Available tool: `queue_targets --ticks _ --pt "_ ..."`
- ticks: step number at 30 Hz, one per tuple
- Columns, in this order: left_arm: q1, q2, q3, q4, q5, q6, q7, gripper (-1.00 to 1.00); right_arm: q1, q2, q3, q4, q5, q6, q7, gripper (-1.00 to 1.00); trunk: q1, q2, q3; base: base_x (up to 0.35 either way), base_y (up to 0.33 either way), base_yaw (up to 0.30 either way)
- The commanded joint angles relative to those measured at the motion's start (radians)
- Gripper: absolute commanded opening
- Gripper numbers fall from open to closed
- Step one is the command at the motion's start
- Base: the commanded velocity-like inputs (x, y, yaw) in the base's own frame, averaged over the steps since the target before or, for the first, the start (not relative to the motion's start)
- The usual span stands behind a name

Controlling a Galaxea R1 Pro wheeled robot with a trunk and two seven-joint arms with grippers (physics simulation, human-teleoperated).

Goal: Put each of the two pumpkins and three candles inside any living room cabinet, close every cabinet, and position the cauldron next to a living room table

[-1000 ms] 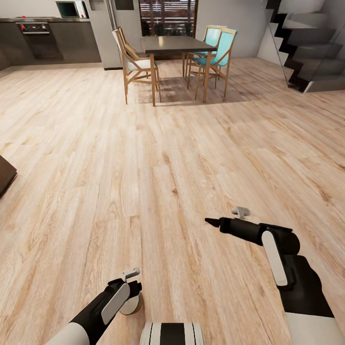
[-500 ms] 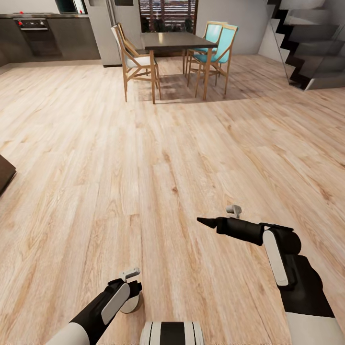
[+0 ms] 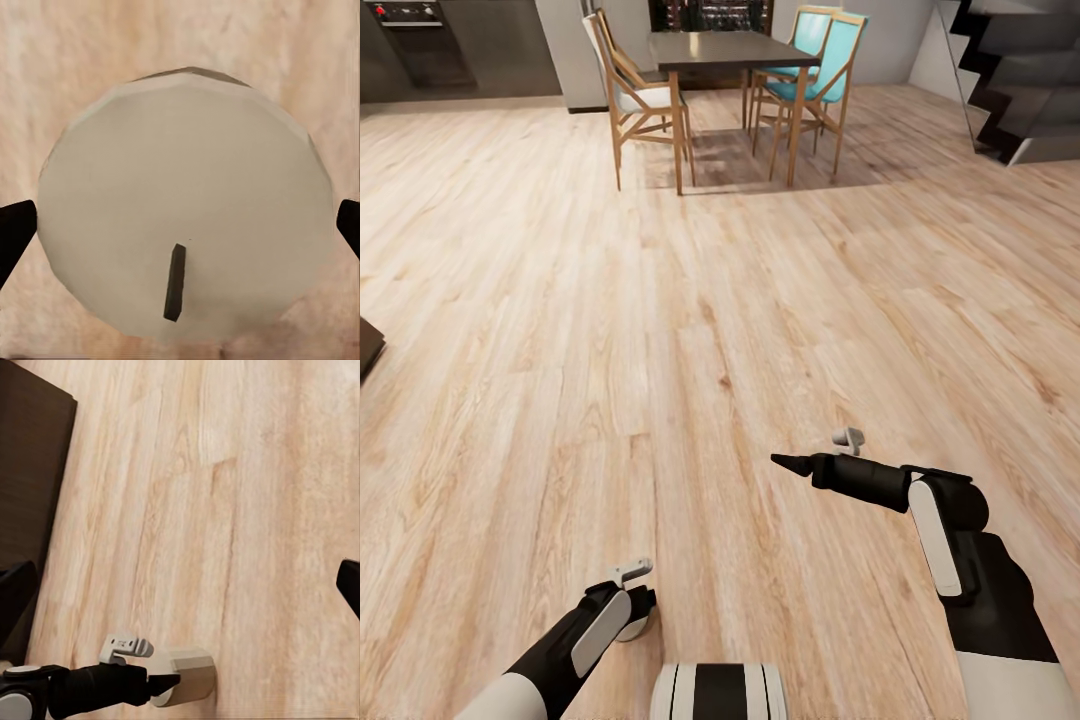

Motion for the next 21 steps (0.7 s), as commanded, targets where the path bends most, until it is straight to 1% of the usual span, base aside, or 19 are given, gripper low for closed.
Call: queue_targets --ticks 1,7,21 --pt "-0.001 0.001 -0.004 -0.001 0.006 0.002 0.007 1.0 -0.001 0.0 -0.001 0.0 0.004 0.005 0.007 1.0 0.0 -0.001 -0.005 0.0 0.0 0.0" --pt "-0.001 0.002 -0.001 -0.001 0.006 0.002 0.008 1.0 -0.001 -0.001 -0.001 0.0 0.003 0.005 0.007 1.0 0.003 -0.002 -0.028 0.0 0.0 0.0" --pt "-0.001 0.002 0.004 -0.002 0.006 0.002 0.01 1.0 -0.001 -0.001 -0.001 0.004 0.004 0.005 0.007 1.0 0.003 -0.002 -0.028 0.0 0.0 0.0"
